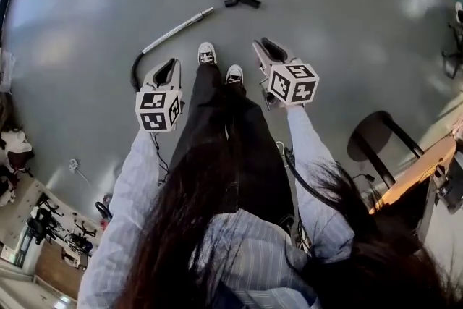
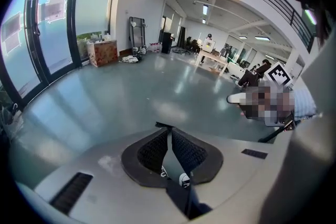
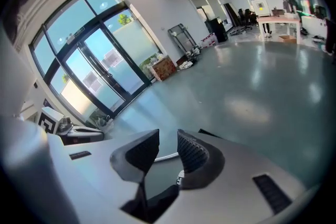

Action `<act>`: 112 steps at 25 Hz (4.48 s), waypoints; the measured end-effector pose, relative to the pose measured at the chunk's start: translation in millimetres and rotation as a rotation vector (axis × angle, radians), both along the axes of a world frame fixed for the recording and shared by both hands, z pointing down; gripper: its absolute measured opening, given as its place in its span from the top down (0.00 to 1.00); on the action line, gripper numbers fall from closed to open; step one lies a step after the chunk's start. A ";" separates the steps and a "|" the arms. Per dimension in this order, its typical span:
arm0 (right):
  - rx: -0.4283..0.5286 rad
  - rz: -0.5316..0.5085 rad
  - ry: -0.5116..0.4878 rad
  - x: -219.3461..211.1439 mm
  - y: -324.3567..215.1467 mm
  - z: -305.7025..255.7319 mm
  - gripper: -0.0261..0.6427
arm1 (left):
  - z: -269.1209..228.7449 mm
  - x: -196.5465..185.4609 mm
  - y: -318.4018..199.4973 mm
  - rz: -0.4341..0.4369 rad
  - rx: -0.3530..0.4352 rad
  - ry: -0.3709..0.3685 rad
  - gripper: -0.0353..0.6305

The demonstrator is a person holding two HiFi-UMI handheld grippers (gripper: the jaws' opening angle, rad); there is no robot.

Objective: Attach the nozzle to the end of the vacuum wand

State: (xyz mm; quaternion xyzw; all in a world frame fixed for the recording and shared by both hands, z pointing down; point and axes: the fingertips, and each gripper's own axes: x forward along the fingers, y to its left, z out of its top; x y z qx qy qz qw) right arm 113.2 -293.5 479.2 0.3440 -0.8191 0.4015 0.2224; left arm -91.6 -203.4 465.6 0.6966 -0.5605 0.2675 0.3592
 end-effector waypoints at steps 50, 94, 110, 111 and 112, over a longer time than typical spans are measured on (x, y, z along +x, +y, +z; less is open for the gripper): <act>0.277 -0.515 0.556 -45.1 -154.2 587.9 0.55 | 633.7 -71.6 -103.5 0.516 -0.175 -0.158 0.66; 0.323 -0.925 0.441 -101.8 -158.4 613.7 0.61 | 674.6 -76.2 -90.0 0.670 -0.224 -0.253 0.67; 0.339 -0.997 0.344 -107.4 -158.8 586.6 0.61 | 656.8 -68.5 -92.3 0.722 -0.165 -0.211 0.68; 0.342 -1.005 0.342 -107.9 -158.5 585.7 0.61 | 655.1 -66.7 -92.2 0.730 -0.162 -0.210 0.68; 0.346 -1.014 0.343 -107.9 -158.5 585.7 0.61 | 654.6 -64.9 -92.2 0.738 -0.160 -0.212 0.68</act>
